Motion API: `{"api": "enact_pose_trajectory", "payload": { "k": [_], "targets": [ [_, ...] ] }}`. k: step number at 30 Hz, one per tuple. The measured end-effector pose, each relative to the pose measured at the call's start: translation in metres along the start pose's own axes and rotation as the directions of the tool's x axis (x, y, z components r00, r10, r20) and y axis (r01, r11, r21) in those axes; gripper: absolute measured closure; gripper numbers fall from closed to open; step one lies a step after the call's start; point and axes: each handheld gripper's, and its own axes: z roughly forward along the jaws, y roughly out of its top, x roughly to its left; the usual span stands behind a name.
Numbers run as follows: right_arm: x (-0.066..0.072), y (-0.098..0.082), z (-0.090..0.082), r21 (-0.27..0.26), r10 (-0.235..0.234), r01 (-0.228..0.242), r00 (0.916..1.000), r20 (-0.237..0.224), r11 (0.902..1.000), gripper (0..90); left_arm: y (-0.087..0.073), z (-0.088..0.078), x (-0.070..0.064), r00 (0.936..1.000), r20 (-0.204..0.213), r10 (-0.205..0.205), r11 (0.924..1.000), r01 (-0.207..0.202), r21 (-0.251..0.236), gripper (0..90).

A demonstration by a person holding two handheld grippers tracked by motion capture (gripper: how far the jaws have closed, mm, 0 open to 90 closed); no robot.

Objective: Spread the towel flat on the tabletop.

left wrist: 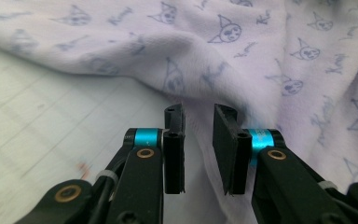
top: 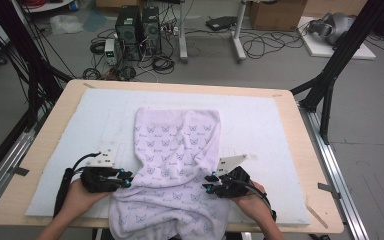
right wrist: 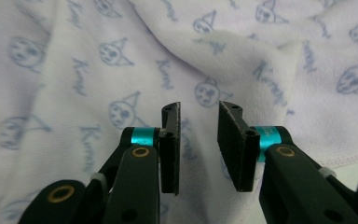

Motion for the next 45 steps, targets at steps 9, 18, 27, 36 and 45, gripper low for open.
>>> {"api": "enact_pose_trajectory", "payload": {
  "k": [9,18,27,36,45],
  "targets": [
    [-0.003,-0.010,0.007,0.014,0.028,-0.028,0.9995,0.011,0.9995,67.1,0.011,0.030,-0.010,0.9985,0.012,0.054,0.9975,-0.054,0.045,74.5],
    [-0.003,-0.011,0.008,0.001,0.041,-0.041,0.9991,0.012,0.9992,66.5,0.006,0.002,-0.006,0.9972,-0.054,0.052,0.9986,-0.051,0.011,89.8],
    [-0.003,-0.012,0.008,-0.001,0.041,-0.041,0.9991,0.016,0.9992,65.8,0.000,-0.022,0.007,0.9962,-0.087,0.001,0.9992,-0.005,-0.041,85.9],
    [-0.003,-0.012,0.008,-0.006,0.043,-0.043,0.9990,0.013,0.9991,64.8,0.005,0.019,0.003,0.9980,-0.054,0.034,0.9985,-0.032,0.045,78.3],
    [-0.003,-0.012,0.008,-0.008,0.044,-0.044,0.9990,0.011,0.9990,64.5,0.001,-0.020,0.019,0.9892,-0.146,0.013,0.9997,-0.010,0.020,86.8]
  ]
}}
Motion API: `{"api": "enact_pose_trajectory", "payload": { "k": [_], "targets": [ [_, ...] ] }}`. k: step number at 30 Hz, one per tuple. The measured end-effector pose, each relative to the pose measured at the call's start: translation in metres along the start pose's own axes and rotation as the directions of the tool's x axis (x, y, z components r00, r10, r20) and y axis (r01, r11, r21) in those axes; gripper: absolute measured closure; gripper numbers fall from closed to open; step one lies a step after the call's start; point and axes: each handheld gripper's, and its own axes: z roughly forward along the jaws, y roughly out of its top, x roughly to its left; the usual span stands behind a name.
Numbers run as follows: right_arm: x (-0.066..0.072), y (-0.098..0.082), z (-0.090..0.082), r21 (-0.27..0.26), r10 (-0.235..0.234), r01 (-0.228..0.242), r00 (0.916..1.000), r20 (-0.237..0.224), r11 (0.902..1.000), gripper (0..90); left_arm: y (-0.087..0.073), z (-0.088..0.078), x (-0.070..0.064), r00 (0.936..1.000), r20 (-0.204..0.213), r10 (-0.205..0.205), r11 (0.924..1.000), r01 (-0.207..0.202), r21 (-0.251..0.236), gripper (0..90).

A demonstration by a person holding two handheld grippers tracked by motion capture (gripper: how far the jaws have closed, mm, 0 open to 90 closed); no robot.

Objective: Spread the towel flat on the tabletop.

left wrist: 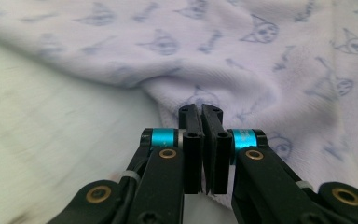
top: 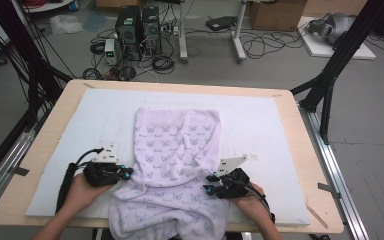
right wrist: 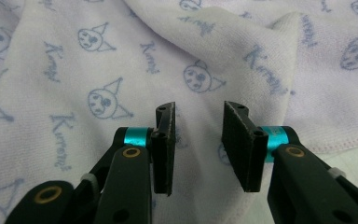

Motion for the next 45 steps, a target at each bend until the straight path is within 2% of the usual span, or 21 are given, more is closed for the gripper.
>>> {"api": "enact_pose_trajectory", "payload": {
  "k": [3,4,5,6,9,13,14,16,17,20,22,24,26,28,30,32,35,37,40,43,45],
  "targets": [
    [0.000,0.000,0.000,-0.006,-0.003,0.003,1.0000,-0.001,1.0000,63.2,-0.001,-0.022,0.011,0.9981,-0.037,-0.050,0.9974,0.048,-0.054,85.6],
    [0.000,0.001,-0.001,-0.014,0.002,-0.002,1.0000,-0.002,0.9999,62.9,-0.001,-0.026,0.011,0.9973,-0.042,-0.059,0.9959,0.056,-0.071,80.7],
    [0.000,0.002,-0.004,-0.028,-0.002,0.002,1.0000,0.006,0.9996,62.9,0.000,-0.029,0.010,0.9978,-0.027,-0.061,0.9955,0.059,-0.075,71.3],
    [-0.001,0.004,-0.008,-0.051,0.000,0.000,0.9999,0.013,0.9987,63.1,0.000,-0.029,0.008,0.9985,-0.007,-0.053,0.9955,0.053,-0.079,70.3],
    [-0.007,0.006,-0.018,-0.096,0.023,-0.020,0.9992,0.034,0.9952,63.7,-0.001,-0.019,0.002,0.9990,0.040,-0.021,0.9983,0.023,-0.053,66.0],
    [-0.013,0.002,-0.018,-0.064,0.042,-0.039,0.9977,0.053,0.9972,63.7,-0.004,0.006,0.000,0.9989,0.045,-0.015,0.9997,0.014,0.022,59.2],
    [-0.015,0.001,-0.017,-0.052,0.034,-0.031,0.9977,0.058,0.9982,63.6,-0.006,0.013,0.000,0.9991,0.043,-0.002,0.9989,0.000,0.047,60.8],
    [-0.018,0.000,-0.013,-0.032,0.041,-0.040,0.9977,0.053,0.9987,63.8,-0.006,0.019,0.000,0.9979,0.063,0.009,0.9987,-0.012,0.049,79.3],
    [-0.019,0.001,-0.010,-0.018,0.037,-0.036,0.9976,0.058,0.9992,66.2,-0.004,0.019,0.001,0.9983,0.059,0.005,0.9985,-0.008,0.054,83.4],
    [-0.025,0.002,-0.003,-0.001,0.027,-0.027,0.9996,0.011,0.9996,84.3,0.001,0.017,0.005,0.9998,0.017,0.006,0.9990,-0.007,0.045,84.9],
    [-0.028,0.004,-0.005,-0.003,0.041,-0.041,0.9990,-0.015,0.9991,86.0,0.004,0.013,0.012,0.9999,-0.007,-0.010,0.9993,0.011,0.035,84.9],
    [-0.029,0.007,-0.010,-0.042,0.056,-0.057,0.9978,-0.035,0.9975,85.9,0.006,0.012,0.016,0.9983,-0.047,-0.035,0.9992,0.036,0.015,84.9],
    [-0.030,0.012,-0.019,-0.086,0.049,-0.052,0.9980,-0.040,0.9950,79.1,0.009,0.011,0.019,0.9971,-0.053,-0.055,0.9985,0.055,-0.004,82.1],
    [-0.034,0.014,-0.025,-0.111,0.067,-0.067,0.9978,-0.003,0.9916,72.7,0.011,0.007,0.019,0.9970,-0.036,-0.068,0.9973,0.067,-0.030,69.2],
    [-0.043,0.013,-0.032,-0.126,0.095,-0.089,0.9946,0.042,0.9880,70.6,0.013,0.002,0.017,0.9980,-0.026,-0.057,0.9971,0.056,-0.051,64.0],
    [-0.049,0.009,-0.033,-0.124,0.126,-0.118,0.9900,0.063,0.9853,70.3,0.014,0.000,0.014,0.9985,-0.021,-0.051,0.9973,0.049,-0.055,61.0],
    [-0.055,0.006,-0.021,-0.072,0.157,-0.151,0.9847,0.076,0.9858,67.0,0.012,0.009,0.015,0.9984,-0.022,-0.052,0.9986,0.052,-0.008,56.4],
    [-0.053,0.009,-0.011,-0.044,0.136,-0.133,0.9874,0.080,0.9901,64.9,0.008,0.020,0.015,0.9987,-0.012,-0.050,0.9982,0.050,0.032,58.7],
    [-0.050,0.012,0.003,0.031,0.092,-0.096,0.9895,0.111,0.9949,67.9,0.005,0.028,0.013,0.9999,0.007,-0.011,0.9990,0.011,0.044,76.6],
    [-0.053,0.011,0.005,0.015,0.097,-0.098,0.9925,0.075,0.9951,87.5,0.008,0.028,0.011,1.0000,-0.005,0.003,0.9989,-0.003,0.047,84.5],
    [-0.057,0.009,0.004,0.014,0.106,-0.107,0.9928,0.055,0.9942,88.5,0.009,0.027,0.013,0.9999,-0.013,0.001,0.9989,-0.001,0.047,84.9]
  ]
}}
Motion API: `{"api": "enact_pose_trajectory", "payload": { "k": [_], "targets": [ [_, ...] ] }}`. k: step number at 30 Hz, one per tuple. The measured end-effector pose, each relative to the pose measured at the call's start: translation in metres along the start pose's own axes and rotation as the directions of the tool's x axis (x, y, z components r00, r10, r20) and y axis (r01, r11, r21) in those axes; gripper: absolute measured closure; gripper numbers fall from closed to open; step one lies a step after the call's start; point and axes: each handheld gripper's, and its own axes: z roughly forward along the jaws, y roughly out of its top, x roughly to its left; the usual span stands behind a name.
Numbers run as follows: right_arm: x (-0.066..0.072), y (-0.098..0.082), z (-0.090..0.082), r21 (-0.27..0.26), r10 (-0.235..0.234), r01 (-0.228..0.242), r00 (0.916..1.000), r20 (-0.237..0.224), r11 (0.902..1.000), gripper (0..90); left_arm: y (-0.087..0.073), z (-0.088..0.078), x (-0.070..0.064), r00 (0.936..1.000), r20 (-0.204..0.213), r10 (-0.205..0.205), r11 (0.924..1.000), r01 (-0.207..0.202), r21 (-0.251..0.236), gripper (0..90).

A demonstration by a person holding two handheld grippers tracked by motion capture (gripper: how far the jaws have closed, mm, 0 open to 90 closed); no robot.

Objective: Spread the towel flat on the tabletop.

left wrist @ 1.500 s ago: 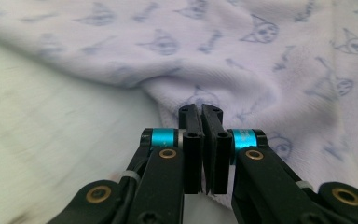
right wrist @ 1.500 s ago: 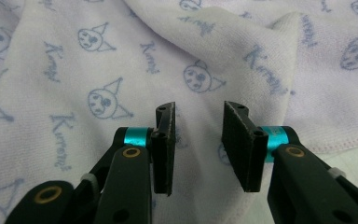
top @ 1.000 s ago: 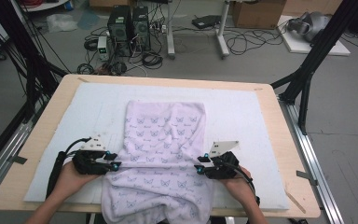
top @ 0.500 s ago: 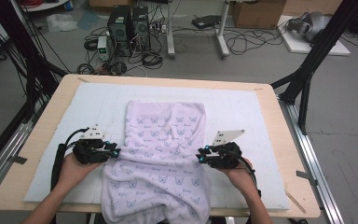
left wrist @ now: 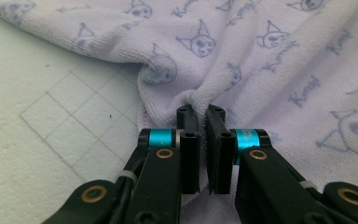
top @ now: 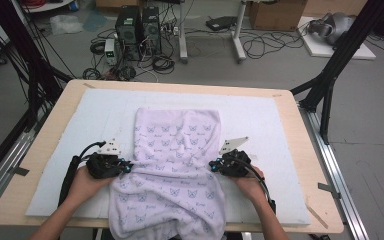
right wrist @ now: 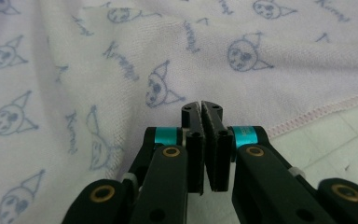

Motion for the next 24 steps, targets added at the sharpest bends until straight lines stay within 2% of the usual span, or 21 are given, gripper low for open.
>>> {"api": "enact_pose_trajectory", "payload": {
  "k": [3,4,5,6,7,8,9,11,14,15,17,20,23,24],
  "targets": [
    [-0.008,0.000,-0.010,0.014,-0.006,0.005,0.9972,0.075,0.9999,88.8,0.004,0.000,0.003,0.9997,-0.022,-0.009,0.9997,0.008,-0.024,85.0],
    [-0.014,0.001,-0.017,0.010,0.010,-0.011,0.9924,0.123,0.9999,88.8,0.006,0.001,0.004,0.9996,-0.026,-0.011,0.9996,0.011,-0.027,85.1],
    [-0.018,0.002,-0.020,0.005,0.019,-0.020,0.9869,0.160,0.9998,88.7,0.009,0.003,0.005,0.9985,-0.053,-0.011,0.9992,0.008,-0.040,85.7],
    [-0.024,0.003,-0.023,0.010,0.034,-0.037,0.9796,0.198,0.9993,88.7,0.011,0.005,0.006,0.9978,-0.060,-0.027,0.9979,0.023,-0.060,85.7],
    [-0.029,0.004,-0.023,0.003,0.058,-0.059,0.9767,0.207,0.9982,88.7,0.014,0.007,0.008,0.9974,-0.066,-0.030,0.9980,0.026,-0.057,85.7],
    [-0.031,0.004,-0.022,-0.002,0.064,-0.065,0.9758,0.209,0.9979,88.3,0.017,0.010,0.010,0.9966,-0.076,-0.034,0.9980,0.030,-0.056,85.6],
    [-0.032,0.005,-0.017,0.006,0.052,-0.055,0.9767,0.208,0.9985,87.9,0.018,0.012,0.011,0.9962,-0.077,-0.041,0.9975,0.036,-0.060,85.0],
    [-0.030,0.007,-0.013,0.012,0.037,-0.040,0.9762,0.214,0.9991,82.3,0.018,0.011,0.013,0.9963,-0.069,-0.050,0.9970,0.046,-0.062,81.2],
    [-0.024,0.008,-0.020,-0.024,0.034,-0.030,0.9819,0.186,0.9993,74.8,0.017,0.001,0.012,0.9965,-0.060,-0.057,0.9959,0.053,-0.074,69.8],
    [-0.021,0.008,-0.023,-0.036,0.029,-0.023,0.9840,0.176,0.9991,72.5,0.017,-0.004,0.012,0.9967,-0.057,-0.057,0.9952,0.052,-0.083,68.4],
    [-0.014,0.009,-0.029,-0.052,0.016,-0.009,0.9901,0.139,0.9986,69.8,0.016,-0.014,0.011,0.9968,-0.064,-0.048,0.9940,0.041,-0.101,65.1],
    [0.004,0.007,-0.035,-0.064,-0.029,0.037,0.9933,0.112,0.9973,66.6,0.013,-0.028,0.008,0.9953,-0.086,-0.045,0.9925,0.034,-0.117,60.4],
    [0.018,0.003,-0.034,-0.082,-0.039,0.044,0.9974,0.060,0.9956,63.8,0.011,-0.033,-0.001,0.9971,-0.073,-0.022,0.9933,0.014,-0.115,58.9],
    [0.023,0.001,-0.033,-0.083,-0.040,0.044,0.9979,0.052,0.9955,63.5,0.009,-0.034,-0.008,0.9982,-0.059,-0.009,0.9929,0.002,-0.119,58.7]
  ]
}}
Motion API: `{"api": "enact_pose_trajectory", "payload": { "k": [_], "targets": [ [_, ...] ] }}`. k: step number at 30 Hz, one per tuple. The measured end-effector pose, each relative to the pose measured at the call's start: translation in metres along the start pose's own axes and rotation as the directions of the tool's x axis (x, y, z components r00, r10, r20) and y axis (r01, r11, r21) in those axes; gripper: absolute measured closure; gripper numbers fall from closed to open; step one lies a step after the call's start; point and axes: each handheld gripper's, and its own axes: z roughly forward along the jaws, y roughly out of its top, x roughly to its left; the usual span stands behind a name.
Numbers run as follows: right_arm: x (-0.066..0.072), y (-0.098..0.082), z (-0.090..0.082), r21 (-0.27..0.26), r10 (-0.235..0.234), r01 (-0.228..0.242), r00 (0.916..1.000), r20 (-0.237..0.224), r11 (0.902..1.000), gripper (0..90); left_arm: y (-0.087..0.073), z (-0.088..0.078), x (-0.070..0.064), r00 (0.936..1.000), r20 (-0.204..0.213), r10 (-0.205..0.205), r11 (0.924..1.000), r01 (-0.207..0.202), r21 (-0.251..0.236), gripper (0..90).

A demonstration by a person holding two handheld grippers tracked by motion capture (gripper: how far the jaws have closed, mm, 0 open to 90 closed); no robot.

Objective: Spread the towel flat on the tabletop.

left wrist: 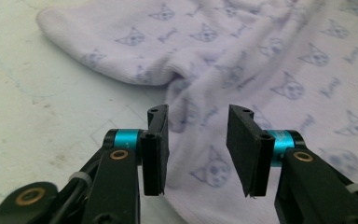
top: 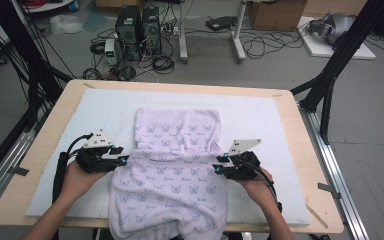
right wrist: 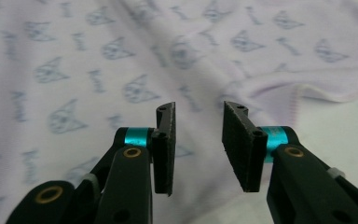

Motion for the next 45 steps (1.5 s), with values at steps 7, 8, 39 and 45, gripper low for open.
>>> {"api": "enact_pose_trajectory", "payload": {
  "k": [7,8,39,45],
  "targets": [
    [0.030,-0.019,0.010,0.042,-0.044,0.048,0.9954,-0.085,0.9979,58.7,-0.024,0.003,-0.031,0.9958,0.079,0.047,0.9978,-0.051,0.043,55.4],
    [0.033,-0.021,0.013,0.060,-0.055,0.060,0.9944,-0.090,0.9964,58.7,-0.028,0.006,-0.033,0.9948,0.089,0.051,0.9966,-0.056,0.061,55.2],
    [0.060,-0.029,-0.005,0.024,-0.057,0.063,0.9812,-0.184,0.9977,60.8,-0.041,-0.005,-0.059,0.9752,0.205,0.083,0.9928,-0.099,0.069,65.8],
    [0.052,-0.028,0.005,0.042,-0.052,0.060,0.9851,-0.164,0.9973,59.9,-0.035,0.009,-0.053,0.9753,0.210,0.067,0.9919,-0.088,0.091,69.8]
  ]
}}
